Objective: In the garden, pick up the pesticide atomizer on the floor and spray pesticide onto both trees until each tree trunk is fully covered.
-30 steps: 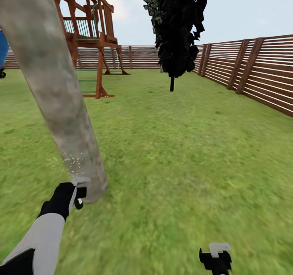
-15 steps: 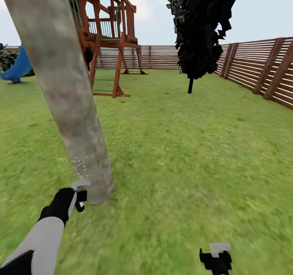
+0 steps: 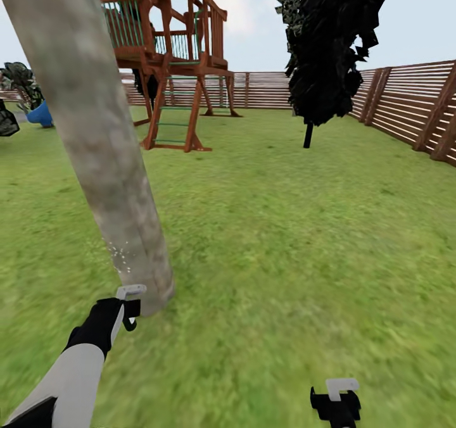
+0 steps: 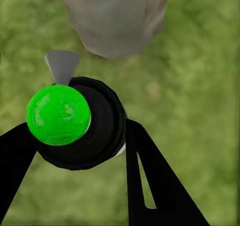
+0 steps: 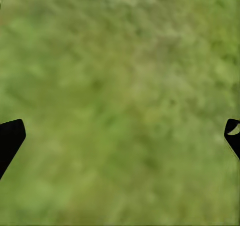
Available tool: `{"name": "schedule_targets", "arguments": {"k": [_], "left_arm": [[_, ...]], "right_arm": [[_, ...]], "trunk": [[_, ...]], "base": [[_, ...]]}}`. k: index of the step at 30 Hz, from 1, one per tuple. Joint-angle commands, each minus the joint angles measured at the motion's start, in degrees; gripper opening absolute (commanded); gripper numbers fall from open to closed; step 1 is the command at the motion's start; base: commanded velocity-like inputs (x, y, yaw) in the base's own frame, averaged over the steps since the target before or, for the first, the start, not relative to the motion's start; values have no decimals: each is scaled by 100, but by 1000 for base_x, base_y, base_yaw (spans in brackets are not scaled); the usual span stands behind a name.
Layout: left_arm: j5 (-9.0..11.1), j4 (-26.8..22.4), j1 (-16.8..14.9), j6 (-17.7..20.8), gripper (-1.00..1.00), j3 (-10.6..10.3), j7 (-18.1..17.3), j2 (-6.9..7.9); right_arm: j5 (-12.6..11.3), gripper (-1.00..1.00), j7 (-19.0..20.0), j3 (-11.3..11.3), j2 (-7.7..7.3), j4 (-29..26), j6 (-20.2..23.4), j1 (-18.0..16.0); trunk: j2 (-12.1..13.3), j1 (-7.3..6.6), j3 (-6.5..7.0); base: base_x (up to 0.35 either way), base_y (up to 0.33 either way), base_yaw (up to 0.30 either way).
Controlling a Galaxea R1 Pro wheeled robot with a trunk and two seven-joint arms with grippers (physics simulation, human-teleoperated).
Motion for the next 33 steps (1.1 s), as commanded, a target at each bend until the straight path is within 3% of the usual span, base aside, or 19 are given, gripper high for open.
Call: {"name": "schedule_targets", "arguments": {"k": [1,14,20,33], "left_arm": [[-58,-9,-6,20,-100,28,-42,-6],[-58,-17,-6,23,-100,27,-34,-15],[-58,-26,-6,29,-100,66,-38,-4],[-58,-26,-6,29,-100,39,-25,-5]], "right_arm": [[60,100,-20,-43,0,11,-23,-5],[60,100,-20,-52,-5,2,-24,57],[60,100,-20,-52,-5,2,-23,57],[60,100,-20,-52,-5,2,-23,60]], "trunk": [[-2,1,-1],[-2,1,8],[-2,1,34],[-2,1,95]], "base": [[160,-260,242],[99,-267,45],[25,-289,206],[206,-231,228]]}}
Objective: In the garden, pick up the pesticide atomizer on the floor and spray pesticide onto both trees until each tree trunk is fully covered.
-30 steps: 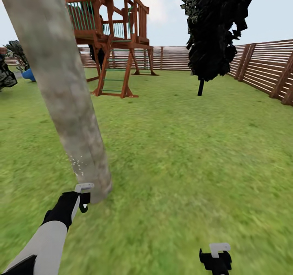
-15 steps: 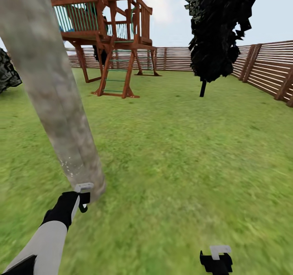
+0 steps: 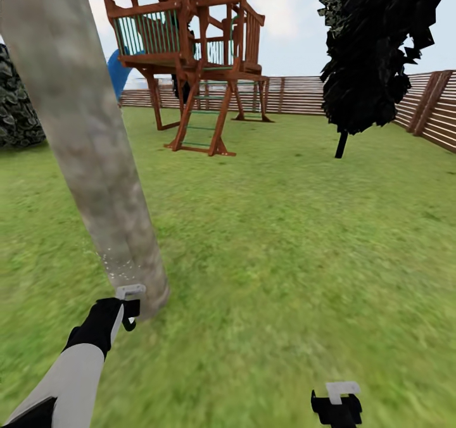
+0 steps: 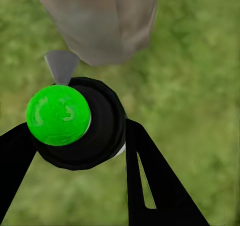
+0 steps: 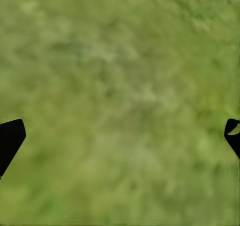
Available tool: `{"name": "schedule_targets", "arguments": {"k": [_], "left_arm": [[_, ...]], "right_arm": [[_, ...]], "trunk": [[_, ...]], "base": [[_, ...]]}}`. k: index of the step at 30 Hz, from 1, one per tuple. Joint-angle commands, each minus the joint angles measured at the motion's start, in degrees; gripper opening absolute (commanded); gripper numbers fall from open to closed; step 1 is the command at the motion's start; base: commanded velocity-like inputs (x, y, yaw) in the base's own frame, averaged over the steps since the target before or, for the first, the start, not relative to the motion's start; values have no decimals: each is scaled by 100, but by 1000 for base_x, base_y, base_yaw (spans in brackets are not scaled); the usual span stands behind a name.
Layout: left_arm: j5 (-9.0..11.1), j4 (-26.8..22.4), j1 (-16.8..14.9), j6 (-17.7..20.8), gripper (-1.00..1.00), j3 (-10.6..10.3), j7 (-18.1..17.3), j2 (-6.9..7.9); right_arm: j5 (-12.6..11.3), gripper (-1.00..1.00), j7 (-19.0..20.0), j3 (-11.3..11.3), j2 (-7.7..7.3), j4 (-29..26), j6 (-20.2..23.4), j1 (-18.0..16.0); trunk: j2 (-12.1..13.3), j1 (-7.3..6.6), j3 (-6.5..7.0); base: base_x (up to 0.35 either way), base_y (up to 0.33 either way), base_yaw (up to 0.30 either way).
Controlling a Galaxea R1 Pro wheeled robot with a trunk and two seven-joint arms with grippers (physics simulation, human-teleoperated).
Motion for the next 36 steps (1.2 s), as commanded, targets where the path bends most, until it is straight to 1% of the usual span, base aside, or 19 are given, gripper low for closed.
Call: {"name": "schedule_targets", "arguments": {"k": [1,6,16,25,29,30,32,33,34,35,36], "left_arm": [[-57,-9,-6,21,-100,25,-40,-7],[-57,-8,-6,21,-100,19,-40,-7],[-57,-9,-6,21,-100,21,-40,-14],[-48,-22,-9,51,-100,53,-68,-11],[-48,-24,-94,74,-100,22,-59,-4],[-51,-25,-109,86,-100,18,-58,31],[-70,-87,-280,194,-100,12,-65,133],[-81,-139,-360,305,-100,9,-70,165],[-91,-223,-411,442,-100,6,-75,239],[-91,-296,-436,544,-100,4,-87,363],[-69,-347,-454,617,-100,6,-119,585]], "right_arm": [[60,100,-19,-43,-1,11,-23,-7],[60,100,-19,-43,-1,11,-23,-7],[60,100,-19,-43,-1,11,-23,-8],[60,100,-19,-42,-1,11,-23,-8],[60,100,-19,-43,-1,9,-23,-7],[60,100,-19,-43,-1,9,-23,-6],[60,100,-19,-43,-1,11,-23,-6],[60,100,-19,-43,-1,9,-23,-7],[60,100,-19,-43,-1,10,-24,-7],[60,100,-19,-43,-1,9,-24,-6],[60,100,-19,-43,-1,10,-23,-7]], "trunk": [[-2,1,0],[-2,1,22],[-2,1,26],[-2,1,26],[-2,1,26],[-2,1,26],[-2,1,26],[-2,1,26],[-2,1,26],[-2,1,26],[-2,1,26]], "base": [[157,-285,229],[136,-295,219],[42,-311,29],[29,-301,253],[124,-106,275],[17,-13,275],[3,-3,275],[1,-1,275],[1,0,275],[0,0,275],[0,0,247]]}}
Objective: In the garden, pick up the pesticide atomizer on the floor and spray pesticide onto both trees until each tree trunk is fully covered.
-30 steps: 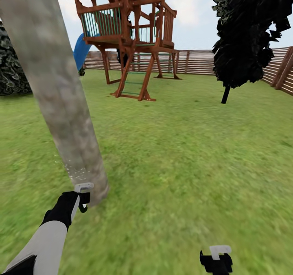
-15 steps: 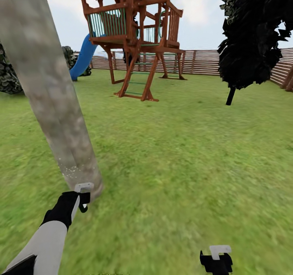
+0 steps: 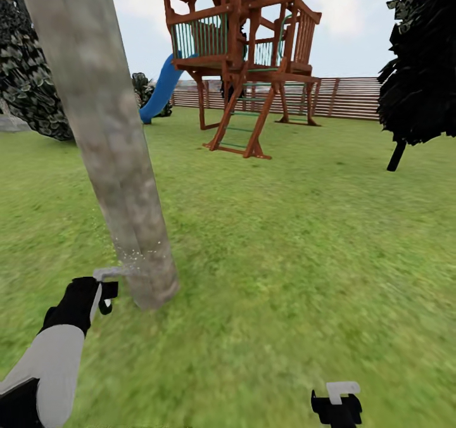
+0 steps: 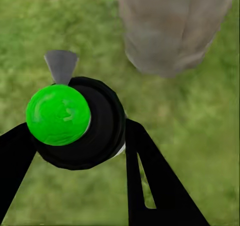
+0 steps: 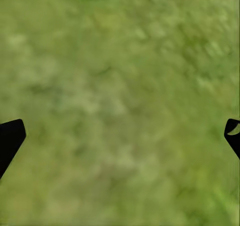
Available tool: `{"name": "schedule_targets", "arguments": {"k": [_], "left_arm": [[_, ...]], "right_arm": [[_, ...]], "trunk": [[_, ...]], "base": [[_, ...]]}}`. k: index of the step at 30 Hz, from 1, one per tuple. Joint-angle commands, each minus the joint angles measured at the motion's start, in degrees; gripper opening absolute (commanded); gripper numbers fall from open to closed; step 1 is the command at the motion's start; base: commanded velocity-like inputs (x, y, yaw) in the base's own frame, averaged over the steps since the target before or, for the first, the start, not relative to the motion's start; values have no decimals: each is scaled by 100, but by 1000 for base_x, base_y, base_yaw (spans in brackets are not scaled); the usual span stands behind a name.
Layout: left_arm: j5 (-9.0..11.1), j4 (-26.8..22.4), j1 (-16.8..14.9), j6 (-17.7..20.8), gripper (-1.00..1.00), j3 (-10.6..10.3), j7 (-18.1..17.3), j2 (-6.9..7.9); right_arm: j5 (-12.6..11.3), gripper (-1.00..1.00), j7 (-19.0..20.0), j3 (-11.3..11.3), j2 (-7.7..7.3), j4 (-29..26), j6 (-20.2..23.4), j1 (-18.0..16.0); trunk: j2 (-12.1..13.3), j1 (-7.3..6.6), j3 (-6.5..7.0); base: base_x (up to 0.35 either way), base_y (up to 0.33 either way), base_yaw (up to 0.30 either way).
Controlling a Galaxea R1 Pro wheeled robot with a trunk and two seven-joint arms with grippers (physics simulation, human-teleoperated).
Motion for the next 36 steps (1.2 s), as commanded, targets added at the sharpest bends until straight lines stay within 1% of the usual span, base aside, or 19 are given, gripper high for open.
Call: {"name": "schedule_targets", "arguments": {"k": [1,2,3,5,6,8,10,11,12,14,16,18,20,24,26,28,29,32,36], "left_arm": [[-1,-23,-18,43,-100,21,-61,45],[6,-28,-34,52,-100,-16,-65,-43],[0,-27,-82,60,-100,-148,-64,-267],[0,-23,-232,195,-100,-385,-60,-511],[1,1,-335,300,-100,-420,-64,-494],[2,-11,-409,378,-100,-436,-73,-234],[14,18,-423,396,-100,-424,-165,237],[5,22,-423,394,-100,-435,-253,287],[2,23,-420,398,-100,-436,-298,274],[-1,-7,-391,398,-100,-444,-325,132],[2,-28,-367,400,-100,-622,-330,-17],[2,-30,-359,396,-100,-743,-331,-81],[2,-29,-361,397,-100,-789,-332,-112],[7,-36,-355,400,-100,-764,-332,-50],[8,-35,-335,400,-100,-749,-335,218],[13,-31,-331,405,-100,-740,-394,272],[12,-28,-330,407,-100,-743,-428,262],[12,22,-329,408,-100,-744,-537,107],[11,24,-329,403,-100,-744,-556,70]], "right_arm": [[60,100,-22,-42,-1,11,-22,-5],[60,100,-22,-42,-1,11,-22,-4],[60,100,-22,-42,-1,10,-22,-5],[60,100,-22,-42,-7,11,-27,-5],[60,100,-22,-42,-8,7,-28,-5],[60,100,-22,-42,-16,3,-28,-5],[60,100,-22,-42,-18,2,-25,-5],[60,100,-22,-42,-18,2,-26,-5],[60,100,-22,-42,-15,2,-25,-4],[60,100,-22,-42,-17,2,-23,-5],[60,100,-22,-42,-16,2,-22,-3],[60,100,-22,-42,-13,2,-22,-4],[60,100,-22,-42,-15,2,-22,-2],[60,100,-22,-42,-14,2,-22,-2],[60,100,-22,-42,-11,2,-23,-1],[60,100,-22,-42,-10,2,-22,-3],[62,100,-22,-42,-10,2,-22,-4],[67,100,-22,-42,-9,2,-22,-3],[69,100,-22,-42,-9,6,-23,-3]], "trunk": [[-2,-1,-5],[-2,-1,-5],[-2,-1,-5],[-2,-1,-5],[-2,-1,-5],[-2,-1,-5],[-2,-1,-5],[-2,-1,-5],[-2,-1,-5],[-2,-1,-5],[-2,-1,-5],[-2,-1,-5],[-2,-1,-5],[-2,-1,-5],[-2,-1,-5],[-2,-1,-5],[-2,-1,-5],[-2,-1,-5],[-2,-1,-5]], "base": [[0,0,131],[0,0,54],[0,0,22],[0,0,7],[0,0,2],[0,0,0],[0,0,0],[0,0,0],[0,0,0],[51,0,0],[280,0,0],[319,0,0],[334,0,0],[186,0,0],[6,0,0],[2,0,0],[0,0,0],[0,-99,0],[0,-248,0]]}}
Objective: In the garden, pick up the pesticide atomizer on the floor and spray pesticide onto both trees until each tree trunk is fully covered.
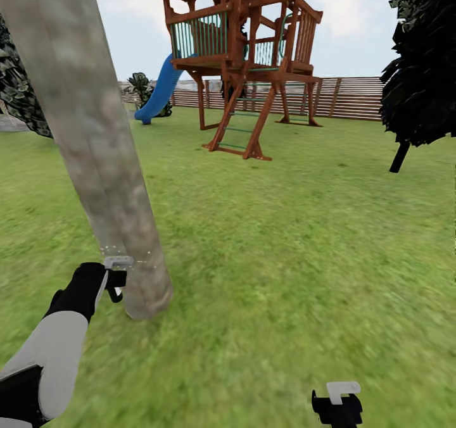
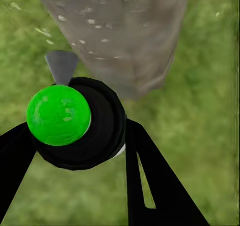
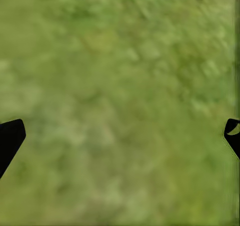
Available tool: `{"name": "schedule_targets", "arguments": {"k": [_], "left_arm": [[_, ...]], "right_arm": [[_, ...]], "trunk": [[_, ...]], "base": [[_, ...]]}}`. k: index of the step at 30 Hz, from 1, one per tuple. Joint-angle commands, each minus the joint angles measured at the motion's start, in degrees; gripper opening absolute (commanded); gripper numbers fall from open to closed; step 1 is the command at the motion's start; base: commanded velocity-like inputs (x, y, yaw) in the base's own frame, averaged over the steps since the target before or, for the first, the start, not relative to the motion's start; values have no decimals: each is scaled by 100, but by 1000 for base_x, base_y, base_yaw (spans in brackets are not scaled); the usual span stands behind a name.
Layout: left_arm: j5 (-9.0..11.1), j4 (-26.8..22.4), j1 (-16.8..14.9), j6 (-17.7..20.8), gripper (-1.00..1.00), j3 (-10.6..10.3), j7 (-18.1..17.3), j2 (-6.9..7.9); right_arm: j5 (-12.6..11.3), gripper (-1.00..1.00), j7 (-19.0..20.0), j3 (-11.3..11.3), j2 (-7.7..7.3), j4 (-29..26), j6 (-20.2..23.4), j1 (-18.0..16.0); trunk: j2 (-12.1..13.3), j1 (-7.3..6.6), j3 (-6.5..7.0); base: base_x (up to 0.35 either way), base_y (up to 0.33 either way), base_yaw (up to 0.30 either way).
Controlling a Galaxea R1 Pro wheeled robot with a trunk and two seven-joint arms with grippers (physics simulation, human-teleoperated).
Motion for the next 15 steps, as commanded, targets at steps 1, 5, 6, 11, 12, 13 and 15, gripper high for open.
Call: {"name": "schedule_targets", "arguments": {"k": [1,5,6,11,12,13,15], "left_arm": [[-63,-10,-8,21,-100,27,-55,-6],[-56,-10,-12,18,-100,31,-51,-7],[-57,-14,-13,22,-100,36,-50,-7],[-55,-35,-14,25,-100,40,-50,-7],[-56,-43,-14,25,-100,41,-50,-7],[-55,-48,-14,25,-100,41,-50,-7],[-61,-58,-14,25,-100,41,-50,-7]], "right_arm": [[60,100,-20,-43,0,15,-22,-7],[60,100,-20,-43,0,17,-21,-7],[60,100,-20,-42,0,17,-21,-5],[59,100,-20,-43,0,9,-21,-7],[57,100,-20,-43,0,9,-21,-6],[54,100,-20,-43,0,9,-21,-6],[54,100,-20,-43,0,9,-21,-8]], "trunk": [[-2,-1,-5],[-2,-1,-5],[-2,-1,-5],[-2,-1,-5],[-2,-1,-5],[-2,-1,-5],[-2,-1,-5]], "base": [[0,-271,0],[41,-273,0],[106,-274,0],[100,-274,0],[25,-274,0],[13,-274,0],[4,-274,75]]}}
